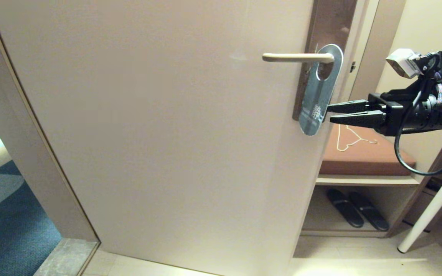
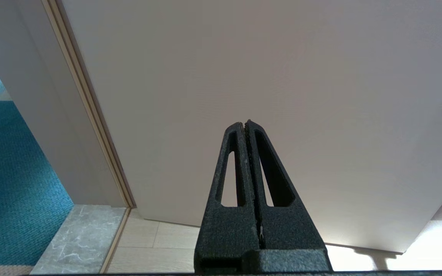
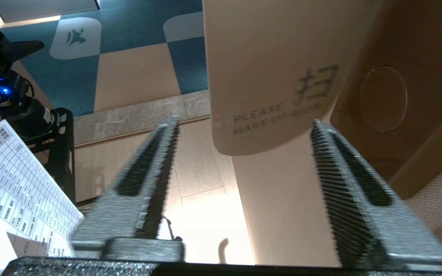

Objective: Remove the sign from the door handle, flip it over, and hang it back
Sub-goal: Take down the sign

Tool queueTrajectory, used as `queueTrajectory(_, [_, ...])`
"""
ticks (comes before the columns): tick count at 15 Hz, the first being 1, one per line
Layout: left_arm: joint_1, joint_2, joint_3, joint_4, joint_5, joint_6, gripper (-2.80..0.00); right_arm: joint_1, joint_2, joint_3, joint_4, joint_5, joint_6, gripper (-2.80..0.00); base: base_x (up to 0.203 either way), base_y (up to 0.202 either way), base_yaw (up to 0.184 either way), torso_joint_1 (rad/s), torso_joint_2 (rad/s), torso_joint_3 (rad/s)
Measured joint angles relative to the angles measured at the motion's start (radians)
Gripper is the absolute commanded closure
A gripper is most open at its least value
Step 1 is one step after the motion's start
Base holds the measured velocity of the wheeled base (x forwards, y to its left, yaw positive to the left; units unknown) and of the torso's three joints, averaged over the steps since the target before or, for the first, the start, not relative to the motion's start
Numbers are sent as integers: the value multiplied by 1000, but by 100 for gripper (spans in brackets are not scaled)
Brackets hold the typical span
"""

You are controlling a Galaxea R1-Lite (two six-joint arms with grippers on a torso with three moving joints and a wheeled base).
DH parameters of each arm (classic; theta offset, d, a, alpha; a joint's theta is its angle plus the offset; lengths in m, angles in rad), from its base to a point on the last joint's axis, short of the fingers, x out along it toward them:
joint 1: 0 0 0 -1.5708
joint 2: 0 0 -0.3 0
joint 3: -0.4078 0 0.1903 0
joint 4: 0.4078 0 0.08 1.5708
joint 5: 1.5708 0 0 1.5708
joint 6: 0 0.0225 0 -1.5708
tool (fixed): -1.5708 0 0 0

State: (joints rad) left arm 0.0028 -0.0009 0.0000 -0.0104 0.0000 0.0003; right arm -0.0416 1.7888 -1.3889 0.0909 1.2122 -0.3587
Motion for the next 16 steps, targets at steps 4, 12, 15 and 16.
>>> queueTrajectory(4, [0,0,0,0,0,0,0,-22,-18,20,2,-28,1,-280,0,0,0,0,0,0])
queueTrajectory(12, [0,0,0,0,0,0,0,-3,-137,131,2,-144,9,-280,0,0,0,0,0,0])
queueTrajectory(15, [0,0,0,0,0,0,0,44,-197,189,2,-223,30,-280,0,0,0,0,0,0])
queueTrajectory(16, [0,0,0,0,0,0,0,60,-212,199,1,-247,40,-280,0,0,0,0,0,0])
